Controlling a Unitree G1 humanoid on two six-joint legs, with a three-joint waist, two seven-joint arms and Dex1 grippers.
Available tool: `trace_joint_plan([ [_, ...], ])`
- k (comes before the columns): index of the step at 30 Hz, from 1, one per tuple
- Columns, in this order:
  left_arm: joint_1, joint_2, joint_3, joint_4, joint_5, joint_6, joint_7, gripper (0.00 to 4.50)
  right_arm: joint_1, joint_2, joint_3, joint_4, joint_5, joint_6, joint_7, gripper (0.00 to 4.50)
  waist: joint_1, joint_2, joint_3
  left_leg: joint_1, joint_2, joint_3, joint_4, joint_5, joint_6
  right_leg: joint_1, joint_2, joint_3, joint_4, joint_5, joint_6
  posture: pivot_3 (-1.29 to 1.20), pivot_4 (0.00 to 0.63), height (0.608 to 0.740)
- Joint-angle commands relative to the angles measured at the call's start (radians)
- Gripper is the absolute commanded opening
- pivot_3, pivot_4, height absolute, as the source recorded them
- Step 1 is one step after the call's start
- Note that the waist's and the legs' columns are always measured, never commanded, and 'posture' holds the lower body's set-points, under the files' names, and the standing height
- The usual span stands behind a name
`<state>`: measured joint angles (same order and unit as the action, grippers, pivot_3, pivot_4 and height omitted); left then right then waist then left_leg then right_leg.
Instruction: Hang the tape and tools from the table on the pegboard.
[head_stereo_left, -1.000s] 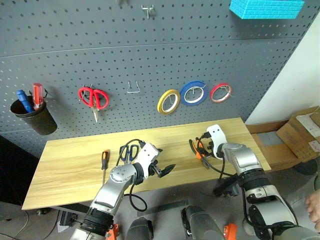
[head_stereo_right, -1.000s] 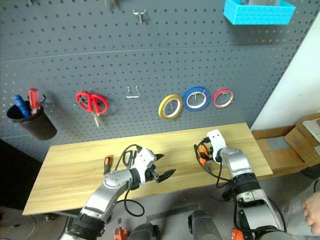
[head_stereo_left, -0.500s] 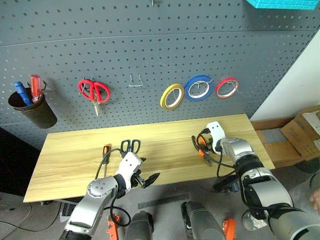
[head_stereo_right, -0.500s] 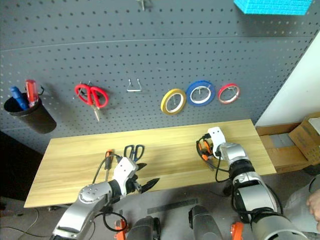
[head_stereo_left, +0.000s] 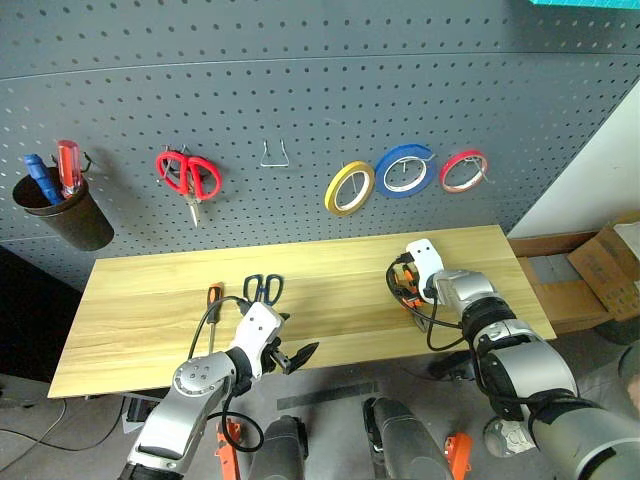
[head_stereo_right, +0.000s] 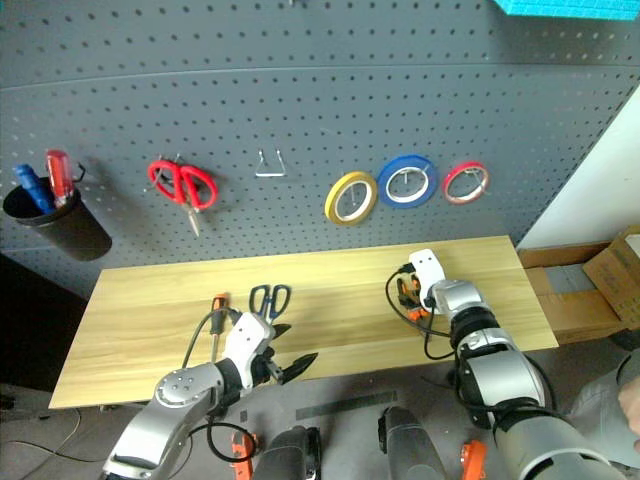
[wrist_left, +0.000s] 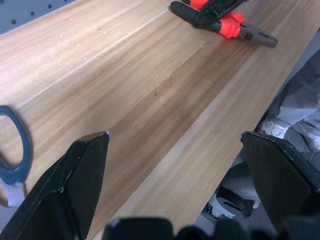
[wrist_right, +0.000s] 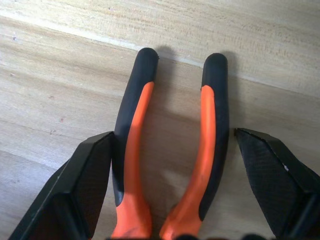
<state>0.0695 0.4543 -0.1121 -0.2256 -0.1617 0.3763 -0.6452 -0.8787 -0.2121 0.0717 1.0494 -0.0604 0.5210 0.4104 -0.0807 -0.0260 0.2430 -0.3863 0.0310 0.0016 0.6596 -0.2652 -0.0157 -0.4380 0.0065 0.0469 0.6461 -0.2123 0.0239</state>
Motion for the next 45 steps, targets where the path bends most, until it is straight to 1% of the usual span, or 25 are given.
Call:
trace_joint_plan([
  [1, 0.007, 0.0, 0.014, -0.046, -0.026, 0.004, -0.003, 4.5, -0.005, -0.002, 0.003, 0.037, -0.011, -0.013, -0.009, 3.78, 0.0, 0.0, 0.0, 0.0, 0.0, 0.0, 0.0, 0.0, 0.0, 0.0, 0.0, 0.0, 0.0, 0.0, 0.0, 0.02, 0.261, 0.74],
  [3, 0.006, -0.006, 0.018, -0.054, -0.051, 0.011, -0.013, 4.5, -0.009, -0.004, 0.0, 0.043, -0.01, -0.019, -0.006, 3.41, 0.0, 0.0, 0.0, 0.0, 0.0, 0.0, 0.0, 0.0, 0.0, 0.0, 0.0, 0.0, 0.0, 0.0, 0.0, 0.02, 0.258, 0.74],
  [4, 0.006, -0.009, 0.019, -0.058, -0.068, 0.016, -0.021, 4.5, -0.011, -0.004, -0.001, 0.042, -0.008, -0.02, -0.005, 3.08, 0.0, 0.0, 0.0, 0.0, 0.0, 0.0, 0.0, 0.0, 0.0, 0.0, 0.0, 0.0, 0.0, 0.0, 0.0, 0.02, 0.254, 0.74],
  [5, 0.005, -0.009, 0.018, -0.06, -0.079, 0.017, -0.026, 4.5, -0.013, -0.004, -0.003, 0.038, -0.005, -0.02, -0.002, 2.89, 0.0, 0.0, 0.0, 0.0, 0.0, 0.0, 0.0, 0.0, 0.0, 0.0, 0.0, 0.0, 0.0, 0.0, 0.0, 0.02, 0.25, 0.74],
  [10, -0.019, -0.01, 0.011, -0.046, -0.092, 0.015, -0.03, 4.5, -0.017, -0.009, 0.0, 0.033, -0.007, -0.041, 0.012, 2.88, 0.0, 0.0, 0.0, 0.0, 0.0, 0.0, 0.0, 0.0, 0.0, 0.0, 0.0, 0.0, 0.0, 0.0, 0.0, 0.02, 0.227, 0.74],
  [12, -0.027, -0.01, 0.01, -0.041, -0.091, 0.009, -0.031, 4.5, -0.007, -0.008, 0.027, -0.025, -0.013, -0.09, 0.069, 2.88, 0.0, 0.0, 0.0, 0.0, 0.0, 0.0, 0.0, 0.0, 0.0, 0.0, 0.0, 0.0, 0.0, 0.0, 0.0, 0.02, 0.219, 0.74],
  [13, -0.028, -0.01, 0.011, -0.041, -0.09, 0.006, -0.03, 4.5, 0.006, -0.006, 0.045, -0.078, -0.012, -0.119, 0.112, 2.88, 0.0, 0.0, 0.0, 0.0, 0.0, 0.0, 0.0, 0.0, 0.0, 0.0, 0.0, 0.0, 0.0, 0.0, 0.001, 0.02, 0.21, 0.74],
  [15, -0.021, -0.016, 0.024, -0.051, -0.092, -0.004, -0.017, 4.5, 0.066, -0.006, 0.103, -0.278, -0.003, -0.145, 0.217, 2.88, -0.001, 0.0, -0.001, -0.003, 0.0, 0.0, 0.0, 0.0, 0.0, -0.003, 0.0, 0.0, 0.0, 0.0, 0.001, 0.02, 0.197, 0.74],
  [18, 0.013, -0.023, 0.031, -0.086, -0.093, -0.023, -0.003, 4.5, 0.166, -0.009, 0.16, -0.596, 0.02, -0.144, 0.295, 2.88, 0.0, 0.001, -0.002, -0.01, 0.001, -0.001, 0.0, 0.0, 0.0, -0.01, 0.001, -0.001, 0.001, 0.001, 0.001, 0.02, 0.178, 0.74],
  [20, 0.048, -0.025, 0.043, -0.124, -0.102, -0.018, 0.008, 4.5, 0.21, 0.006, 0.174, -0.774, 0.047, -0.109, 0.313, 2.88, 0.003, 0.001, -0.003, -0.015, 0.002, -0.001, 0.0, 0.0, 0.0, -0.015, 0.0, -0.001, 0.003, 0.004, -0.004, 0.01, 0.159, 0.74],
  [22, 0.092, -0.032, 0.077, -0.172, -0.129, 0.001, 0.03, 4.5, 0.24, 0.043, 0.184, -0.942, 0.087, -0.044, 0.314, 2.88, 0.004, 0.001, -0.005, -0.017, 0.003, -0.002, 0.0, 0.0, -0.001, -0.017, -0.003, -0.002, 0.003, 0.004, -0.004, 0.01, 0.15, 0.74],
  [24, 0.12, -0.045, 0.119, -0.226, -0.155, 0.017, 0.066, 4.5, 0.248, 0.091, 0.183, -1.061, 0.127, 0.005, 0.295, 2.88, 0.008, -0.001, -0.007, -0.017, 0.003, -0.003, 0.001, 0.0, -0.001, -0.017, -0.006, -0.002, 0.004, 0.004, -0.004, 0.01, 0.146, 0.74],
  [26, 0.121, -0.071, 0.157, -0.274, -0.18, 0.039, 0.116, 4.5, 0.229, 0.137, 0.165, -1.122, 0.156, 0.033, 0.264, 2.88, 0.014, -0.004, -0.01, -0.017, 0.003, -0.003, 0.001, 0.0, -0.001, -0.017, -0.006, -0.003, 0.003, 0.004, -0.003, 0.03, 0.133, 0.74],
  [27, 0.115, -0.082, 0.174, -0.291, -0.192, 0.051, 0.136, 4.5, 0.209, 0.157, 0.157, -1.13, 0.16, 0.024, 0.243, 2.88, 0.019, -0.006, -0.012, -0.017, 0.003, -0.003, 0.002, 0.0, -0.001, -0.017, -0.007, -0.003, 0.003, 0.004, -0.003, 0.03, 0.131, 0.74],
  [30, 0.082, -0.101, 0.214, -0.313, -0.196, 0.056, 0.186, 4.5, 0.119, 0.214, 0.139, -1.094, 0.14, -0.079, 0.169, 2.88, 0.028, -0.012, -0.018, -0.016, 0.0, -0.001, 0.003, 0.002, -0.003, -0.015, -0.005, -0.004, 0.003, 0.005, 0.0, 0.05, 0.123, 0.74],
  [33, -0.004, -0.11, 0.251, -0.302, -0.195, 0.051, 0.231, 4.5, -0.005, 0.281, 0.098, -1.002, 0.147, -0.238, 0.095, 2.88, 0.041, -0.017, -0.023, -0.016, -0.001, 0.0, 0.004, 0.004, -0.005, -0.014, -0.005, -0.004, 0.001, 0.007, 0.002, 0.06, 0.118, 0.74],
  [35, -0.076, -0.098, 0.271, -0.272, -0.184, 0.035, 0.248, 4.5, -0.11, 0.323, 0.055, -0.911, 0.162, -0.356, 0.054, 2.88, 0.05, -0.018, -0.024, -0.015, -0.002, 0.0, 0.004, 0.004, -0.005, -0.013, -0.004, -0.004, 0.001, 0.009, -0.001, 0.07, 0.118, 0.74],
  [37, -0.135, -0.089, 0.287, -0.241, -0.184, 0.031, 0.256, 4.5, -0.185, 0.334, 0.036, -0.824, 0.153, -0.47, 0.039, 2.88, 0.053, -0.019, -0.027, -0.015, -0.001, 0.0, 0.004, 0.004, -0.006, -0.013, -0.002, -0.004, 0.001, 0.009, -0.001, 0.08, 0.119, 0.74],
  [41, -0.32, -0.052, 0.312, -0.092, -0.167, -0.015, 0.243, 4.5, -0.354, 0.336, -0.02, -0.562, 0.135, -0.703, -0.037, 2.88, 0.059, -0.022, -0.03, -0.015, -0.001, -0.001, 0.001, 0.004, -0.007, -0.014, -0.002, -0.006, 0.001, 0.01, -0.002, 0.1, 0.122, 0.74],
  [43, -0.381, -0.044, 0.3, -0.018, -0.155, -0.043, 0.228, 4.5, -0.396, 0.341, -0.037, -0.449, 0.136, -0.778, -0.062, 2.88, 0.064, -0.025, -0.032, -0.016, -0.001, -0.001, 0.001, 0.004, -0.007, -0.014, -0.003, -0.006, 0.0, 0.011, -0.004, 0.11, 0.127, 0.74],
  [45, -0.438, -0.039, 0.265, 0.068, -0.133, -0.082, 0.194, 4.5, -0.403, 0.349, -0.036, -0.337, 0.123, -0.85, -0.076, 2.88, 0.066, -0.025, -0.033, -0.015, -0.001, 0.0, 0.001, 0.003, -0.007, -0.014, -0.005, -0.006, 0.0, 0.011, -0.004, 0.11, 0.136, 0.74],
])
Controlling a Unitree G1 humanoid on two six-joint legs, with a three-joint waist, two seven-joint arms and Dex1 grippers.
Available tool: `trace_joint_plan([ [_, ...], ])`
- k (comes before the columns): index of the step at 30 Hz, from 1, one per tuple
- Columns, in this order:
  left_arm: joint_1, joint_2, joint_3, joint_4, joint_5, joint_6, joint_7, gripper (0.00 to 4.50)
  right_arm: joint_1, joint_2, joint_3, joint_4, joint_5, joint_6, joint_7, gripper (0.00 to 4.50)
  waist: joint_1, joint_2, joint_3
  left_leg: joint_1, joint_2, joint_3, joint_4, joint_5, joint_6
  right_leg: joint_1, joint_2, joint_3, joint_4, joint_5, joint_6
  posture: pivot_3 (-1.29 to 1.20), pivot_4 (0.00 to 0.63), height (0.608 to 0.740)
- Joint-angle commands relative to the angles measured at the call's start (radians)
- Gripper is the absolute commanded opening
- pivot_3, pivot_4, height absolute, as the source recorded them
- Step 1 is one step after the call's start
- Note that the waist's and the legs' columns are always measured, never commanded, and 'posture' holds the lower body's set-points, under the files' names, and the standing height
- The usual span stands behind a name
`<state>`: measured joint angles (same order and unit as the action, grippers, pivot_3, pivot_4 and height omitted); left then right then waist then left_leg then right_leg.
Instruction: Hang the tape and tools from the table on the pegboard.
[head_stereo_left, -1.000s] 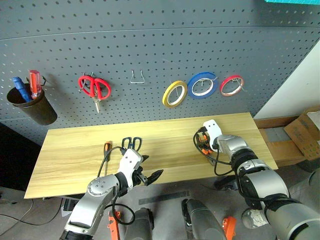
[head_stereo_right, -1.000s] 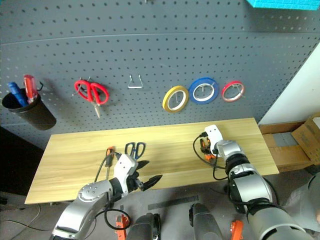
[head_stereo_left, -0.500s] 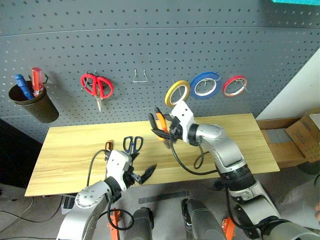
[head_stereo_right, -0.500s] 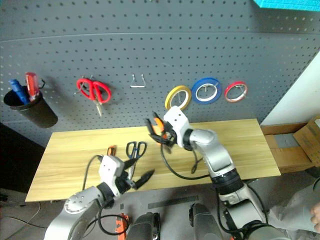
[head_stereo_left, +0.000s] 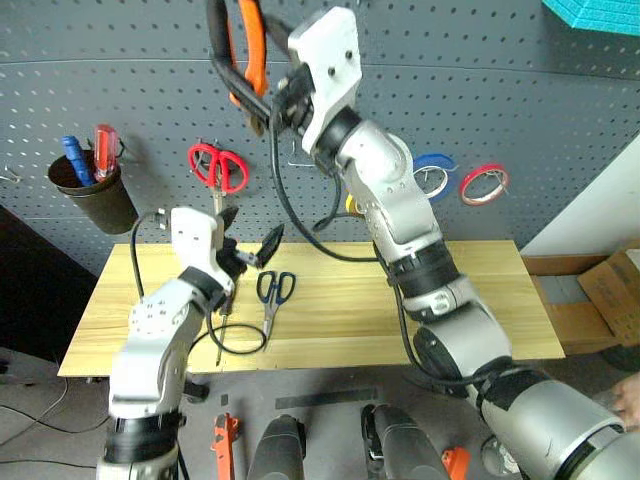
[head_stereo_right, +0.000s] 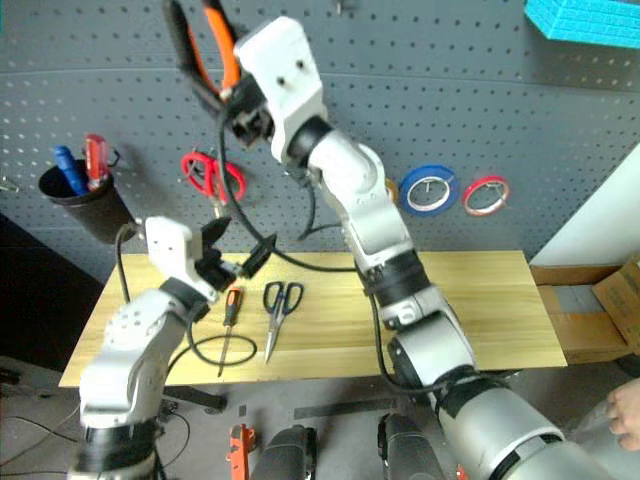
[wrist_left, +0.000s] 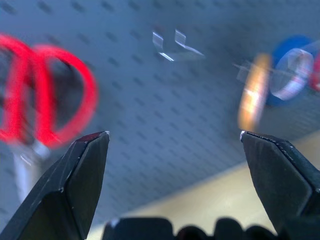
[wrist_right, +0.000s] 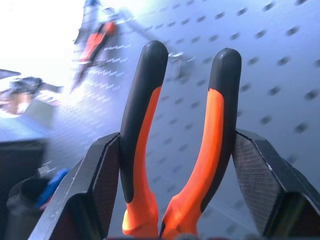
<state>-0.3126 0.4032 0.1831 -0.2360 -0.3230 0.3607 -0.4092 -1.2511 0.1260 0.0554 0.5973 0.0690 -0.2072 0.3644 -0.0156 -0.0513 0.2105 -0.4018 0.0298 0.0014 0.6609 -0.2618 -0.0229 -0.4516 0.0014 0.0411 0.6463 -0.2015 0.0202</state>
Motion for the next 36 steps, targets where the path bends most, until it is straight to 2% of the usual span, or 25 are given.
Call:
trace_joint_plan([
  [1, -0.085, 0.01, -0.042, 0.115, 0.034, -0.081, -0.056, 4.5, -0.028, 0.013, -0.016, 0.159, -0.017, -0.156, -0.036, 2.88, 0.005, 0.0, 0.0, 0.0, 0.0, 0.0, 0.0, 0.0, 0.0, 0.0, -0.001, 0.0, 0.0, 0.0, 0.0, 0.11, 0.139, 0.74],
  [6, -0.153, -0.005, -0.069, 0.181, 0.036, -0.114, -0.085, 4.5, -0.012, 0.01, 0.006, 0.305, -0.054, -0.242, -0.046, 2.88, 0.009, 0.0, 0.0, -0.001, 0.001, 0.001, 0.0, 0.0, 0.0, -0.001, -0.004, 0.0, 0.0, 0.0, 0.0, 0.12, 0.15, 0.74],
  [11, -0.155, -0.022, -0.092, 0.164, 0.031, -0.105, -0.096, 4.5, 0.033, -0.001, 0.023, 0.355, -0.1, -0.285, -0.065, 2.88, 0.01, 0.0, 0.0, -0.003, 0.002, 0.0, -0.001, 0.0, 0.0, -0.003, -0.006, 0.0, 0.001, 0.0, 0.0, 0.12, 0.155, 0.74],
  [21, -0.184, -0.024, -0.096, 0.189, 0.028, -0.12, -0.116, 4.5, -0.013, -0.01, -0.032, 0.286, -0.04, -0.293, -0.058, 2.88, 0.011, 0.0, 0.0, -0.002, 0.001, 0.0, 0.001, 0.001, -0.001, -0.003, -0.006, -0.001, 0.003, 0.001, -0.001, 0.1, 0.137, 0.74],
  [36, -0.253, -0.031, -0.09, 0.275, 0.032, -0.163, -0.135, 4.5, -0.05, -0.004, -0.075, 0.167, 0.048, -0.185, -0.055, 2.88, 0.012, 0.0, 0.0, -0.002, 0.001, 0.0, 0.001, 0.001, -0.001, -0.004, -0.006, -0.001, 0.004, 0.001, -0.001, 0.08, 0.137, 0.74],
])
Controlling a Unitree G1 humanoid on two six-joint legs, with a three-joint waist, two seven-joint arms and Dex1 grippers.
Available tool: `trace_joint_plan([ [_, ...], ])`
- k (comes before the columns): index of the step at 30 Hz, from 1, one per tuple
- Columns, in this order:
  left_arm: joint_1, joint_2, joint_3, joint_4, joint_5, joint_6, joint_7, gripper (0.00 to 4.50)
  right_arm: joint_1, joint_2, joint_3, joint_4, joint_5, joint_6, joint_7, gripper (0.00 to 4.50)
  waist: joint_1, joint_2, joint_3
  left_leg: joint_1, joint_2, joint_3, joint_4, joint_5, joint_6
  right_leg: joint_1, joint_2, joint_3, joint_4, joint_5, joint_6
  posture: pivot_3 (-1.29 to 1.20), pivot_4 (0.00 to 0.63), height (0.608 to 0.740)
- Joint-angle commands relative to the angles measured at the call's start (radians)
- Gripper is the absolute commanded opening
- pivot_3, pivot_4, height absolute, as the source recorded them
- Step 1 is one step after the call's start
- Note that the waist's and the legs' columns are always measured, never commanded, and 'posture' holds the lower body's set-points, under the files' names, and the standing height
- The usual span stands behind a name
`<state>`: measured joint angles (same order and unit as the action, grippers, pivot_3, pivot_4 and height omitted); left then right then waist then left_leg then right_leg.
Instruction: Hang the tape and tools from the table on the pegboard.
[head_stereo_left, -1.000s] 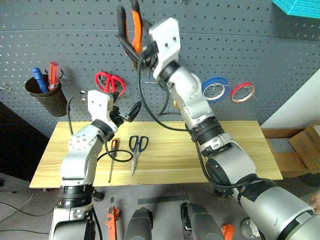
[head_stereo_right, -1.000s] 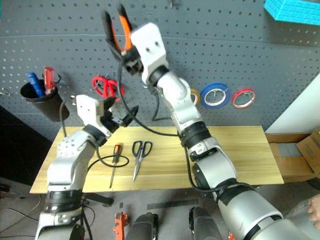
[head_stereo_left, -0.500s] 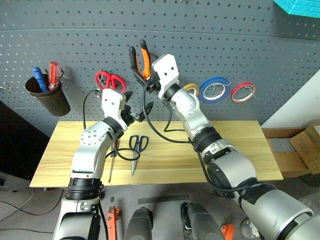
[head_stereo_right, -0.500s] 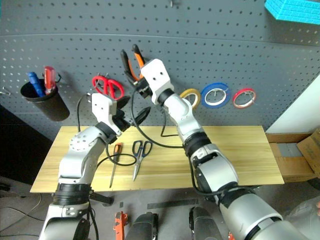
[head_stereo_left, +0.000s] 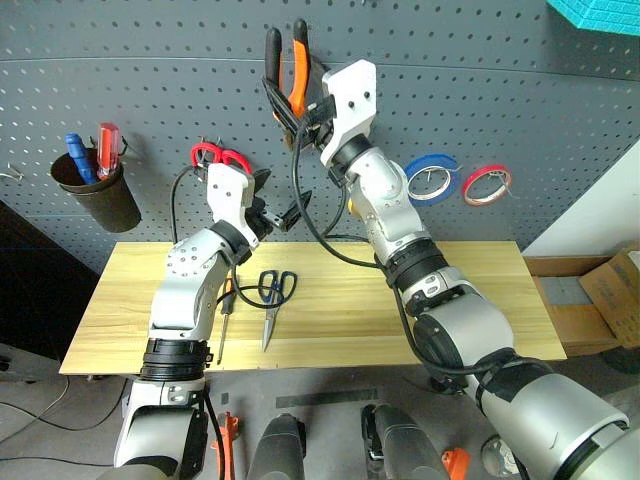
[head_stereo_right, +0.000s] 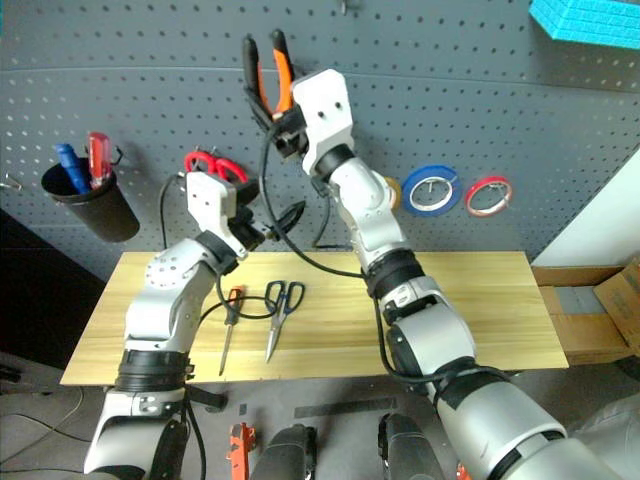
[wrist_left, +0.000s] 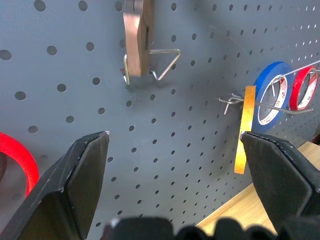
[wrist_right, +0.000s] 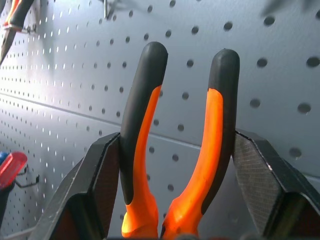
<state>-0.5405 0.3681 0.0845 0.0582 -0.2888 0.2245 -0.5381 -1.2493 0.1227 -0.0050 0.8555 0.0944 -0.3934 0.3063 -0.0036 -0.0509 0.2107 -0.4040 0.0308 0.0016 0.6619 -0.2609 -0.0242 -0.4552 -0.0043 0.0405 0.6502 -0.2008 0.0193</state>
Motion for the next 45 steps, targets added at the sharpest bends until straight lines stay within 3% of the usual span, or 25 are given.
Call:
trace_joint_plan([
  [1, -0.027, 0.005, 0.01, -0.016, -0.001, -0.028, -0.007, 4.5, -0.051, -0.002, -0.014, -0.1, 0.025, 0.007, 0.003, 2.88, 0.0, 0.0, 0.0, 0.0, 0.0, 0.0, 0.0, 0.0, 0.0, 0.0, 0.0, 0.0, 0.0, 0.0, 0.0, 0.08, 0.137, 0.74],
  [9, -0.033, 0.014, 0.014, -0.01, -0.002, -0.032, -0.01, 4.5, -0.052, -0.003, -0.014, -0.148, 0.02, 0.028, -0.009, 2.88, 0.0, 0.0, 0.0, 0.0, 0.0, 0.0, 0.001, 0.0, 0.0, 0.0, 0.0, 0.0, 0.002, 0.0, 0.0, 0.09, 0.137, 0.74],
  [19, -0.006, 0.019, 0.009, -0.07, -0.016, 0.016, -0.01, 4.5, -0.024, -0.025, 0.024, 0.129, -0.125, -0.097, -0.159, 2.88, 0.0, 0.0, 0.0, 0.002, -0.001, 0.001, 0.001, 0.0, 0.0, 0.0, 0.0, 0.001, 0.005, 0.0, 0.0, 0.1, 0.181, 0.74],
  [25, 0.011, 0.03, 0.014, -0.095, -0.018, 0.048, -0.011, 4.5, 0.027, -0.001, 0.024, 0.267, -0.126, -0.001, -0.16, 2.88, 0.001, 0.001, 0.001, 0.002, 0.0, 0.0, 0.001, 0.0, 0.0, 0.0, 0.0, 0.0, 0.007, -0.001, -0.002, 0.11, 0.199, 0.74],
  [31, 0.024, 0.032, 0.017, -0.105, -0.018, 0.055, -0.003, 4.5, 0.06, -0.03, 0.046, 0.278, -0.159, 0.059, -0.161, 2.88, 0.001, 0.001, 0.001, 0.009, -0.001, -0.001, 0.001, 0.0, 0.001, 0.007, 0.002, 0.0, 0.007, -0.002, -0.002, 0.1, 0.191, 0.74],
  [34, 0.019, 0.025, 0.014, -0.096, -0.015, 0.048, 0.002, 4.5, 0.054, -0.047, 0.01, 0.283, -0.123, 0.13, -0.15, 3.78, 0.004, 0.001, 0.001, 0.014, -0.001, -0.002, 0.001, 0.0, 0.001, 0.013, 0.003, -0.001, 0.007, -0.002, -0.003, 0.1, 0.188, 0.74],
  [36, 0.024, 0.022, 0.011, -0.101, -0.013, 0.051, 0.008, 4.5, 0.064, -0.069, 0.005, 0.25, -0.124, 0.137, -0.147, 4.4, 0.006, 0.002, 0.001, 0.017, -0.001, -0.003, 0.001, 0.001, 0.001, 0.016, 0.003, -0.001, 0.006, -0.003, -0.004, 0.09, 0.188, 0.74],
  [41, 0.079, 0.009, 0.022, -0.133, -0.001, 0.089, 0.07, 4.5, 0.149, -0.108, 0.011, 0.056, -0.113, 0.218, -0.084, 4.46, 0.001, 0.003, 0.002, 0.017, -0.001, -0.002, 0.001, 0.001, 0.002, 0.014, 0.003, 0.0, 0.007, -0.003, -0.004, 0.07, 0.189, 0.74],
  [45, 0.174, -0.022, 0.023, -0.206, -0.014, 0.151, 0.128, 4.5, 0.312, -0.158, 0.036, -0.369, -0.079, 0.423, 0.008, 4.46, 0.002, 0.004, 0.003, 0.015, 0.0, -0.005, 0.001, 0.001, 0.002, 0.014, 0.003, -0.001, 0.007, -0.003, -0.003, 0.05, 0.181, 0.74],
])
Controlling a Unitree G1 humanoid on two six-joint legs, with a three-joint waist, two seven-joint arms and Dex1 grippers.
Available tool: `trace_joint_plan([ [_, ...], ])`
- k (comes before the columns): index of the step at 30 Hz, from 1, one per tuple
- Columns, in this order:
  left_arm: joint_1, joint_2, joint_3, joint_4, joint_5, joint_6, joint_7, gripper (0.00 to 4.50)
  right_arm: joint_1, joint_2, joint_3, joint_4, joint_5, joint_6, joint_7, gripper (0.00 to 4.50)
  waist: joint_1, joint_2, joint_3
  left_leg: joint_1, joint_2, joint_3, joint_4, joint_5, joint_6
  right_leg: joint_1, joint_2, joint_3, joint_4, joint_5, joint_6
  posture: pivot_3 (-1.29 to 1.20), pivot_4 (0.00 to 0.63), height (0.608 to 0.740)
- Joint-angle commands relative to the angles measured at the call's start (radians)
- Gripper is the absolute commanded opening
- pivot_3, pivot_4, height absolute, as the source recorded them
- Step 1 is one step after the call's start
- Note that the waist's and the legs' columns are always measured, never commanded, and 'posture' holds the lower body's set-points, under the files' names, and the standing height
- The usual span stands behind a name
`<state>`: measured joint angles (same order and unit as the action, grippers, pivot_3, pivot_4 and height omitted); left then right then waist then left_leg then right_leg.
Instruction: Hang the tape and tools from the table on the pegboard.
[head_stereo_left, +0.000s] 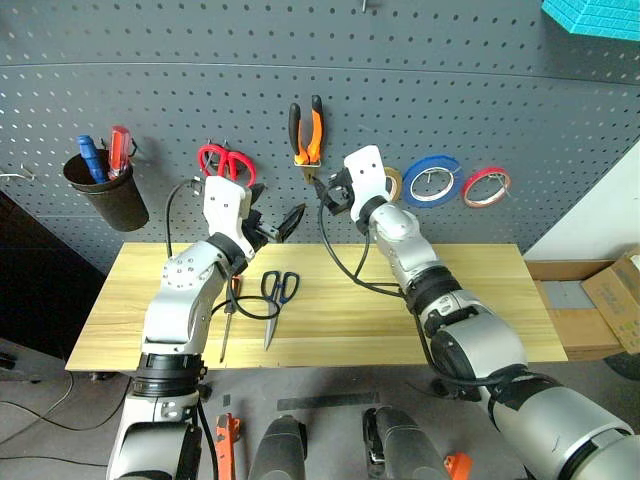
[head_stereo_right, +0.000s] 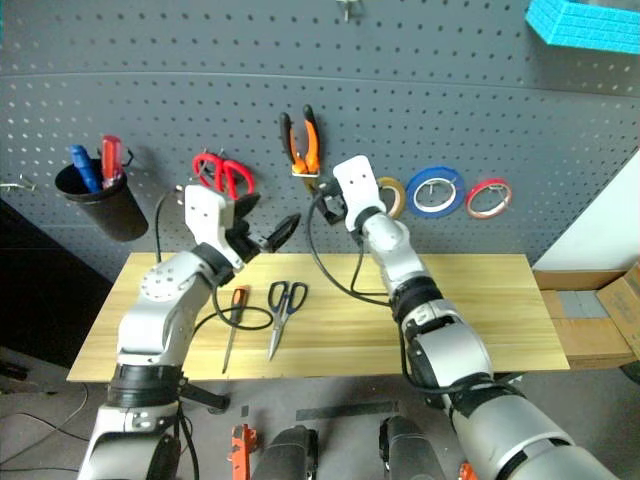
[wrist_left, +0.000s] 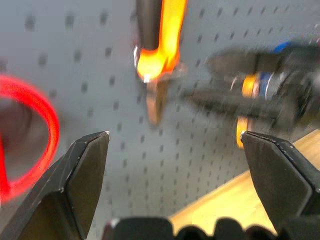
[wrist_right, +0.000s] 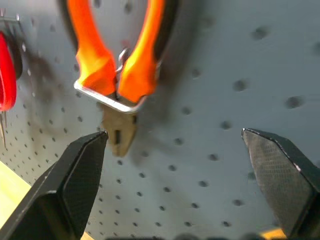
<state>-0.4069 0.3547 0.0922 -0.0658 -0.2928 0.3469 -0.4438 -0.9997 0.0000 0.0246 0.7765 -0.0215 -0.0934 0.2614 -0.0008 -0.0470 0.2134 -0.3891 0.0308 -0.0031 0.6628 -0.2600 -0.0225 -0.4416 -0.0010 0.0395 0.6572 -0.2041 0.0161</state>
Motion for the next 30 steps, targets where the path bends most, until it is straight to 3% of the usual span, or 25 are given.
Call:
trace_joint_plan([
  [1, 0.073, -0.014, 0.007, -0.106, -0.004, 0.039, 0.043, 4.5, 0.11, -0.048, 0.016, -0.409, 0.058, 0.187, 0.08, 4.46, -0.002, 0.0, 0.0, -0.001, 0.0, 0.0, 0.0, 0.0, 0.0, -0.001, 0.0, 0.0, 0.0, 0.0, 0.0, 0.04, 0.178, 0.74],
  [6, 0.261, -0.056, -0.024, -0.195, 0.047, 0.062, 0.126, 4.5, 0.348, -0.121, 0.095, -0.923, 0.277, 0.51, 0.279, 4.46, -0.01, 0.001, -0.001, -0.006, 0.001, -0.005, -0.001, -0.001, 0.0, -0.004, -0.003, 0.0, -0.002, -0.001, 0.002, 0.02, 0.165, 0.74],
  [9, 0.346, -0.118, -0.044, -0.175, 0.091, 0.081, 0.217, 4.5, 0.461, -0.198, 0.136, -1.042, 0.325, 0.617, 0.348, 4.46, -0.013, 0.001, -0.001, -0.005, 0.0, -0.008, 0.0, -0.001, 0.0, -0.003, -0.003, 0.0, -0.002, -0.002, 0.002, 0.03, 0.162, 0.74],
  [12, 0.411, -0.164, -0.074, -0.153, 0.144, 0.098, 0.289, 4.5, 0.574, -0.322, 0.204, -1.11, 0.31, 0.579, 0.464, 4.46, -0.009, 0.002, -0.002, -0.001, -0.002, -0.009, 0.001, 0.0, 0.001, 0.003, 0.0, -0.001, -0.004, -0.005, 0.005, 0.03, 0.163, 0.74],
  [18, 0.443, -0.215, -0.071, -0.02, 0.184, 0.095, 0.348, 4.5, 0.742, -0.48, 0.354, -1.048, 0.216, 0.384, 0.634, 4.46, -0.004, 0.004, -0.004, 0.001, -0.003, -0.004, 0.001, 0.001, 0.002, 0.007, 0.004, -0.003, -0.009, -0.005, 0.007, 0.04, 0.177, 0.74],
  [24, 0.436, -0.197, -0.051, 0.096, 0.198, 0.1, 0.344, 4.5, 0.787, -0.462, 0.439, -0.898, 0.133, 0.24, 0.66, 4.46, -0.011, 0.004, -0.004, 0.003, -0.001, -0.001, -0.001, 0.0, 0.002, 0.006, 0.007, 0.0, -0.009, -0.006, 0.007, 0.05, 0.198, 0.74],
  [30, 0.358, -0.172, -0.049, 0.215, 0.217, 0.109, 0.33, 4.5, 0.748, -0.402, 0.425, -0.813, 0.1, 0.19, 0.637, 4.46, -0.004, 0.004, -0.004, 0.004, -0.001, 0.0, 0.0, 0.0, 0.002, 0.006, 0.007, 0.0, -0.009, -0.006, 0.007, 0.05, 0.206, 0.74],
])
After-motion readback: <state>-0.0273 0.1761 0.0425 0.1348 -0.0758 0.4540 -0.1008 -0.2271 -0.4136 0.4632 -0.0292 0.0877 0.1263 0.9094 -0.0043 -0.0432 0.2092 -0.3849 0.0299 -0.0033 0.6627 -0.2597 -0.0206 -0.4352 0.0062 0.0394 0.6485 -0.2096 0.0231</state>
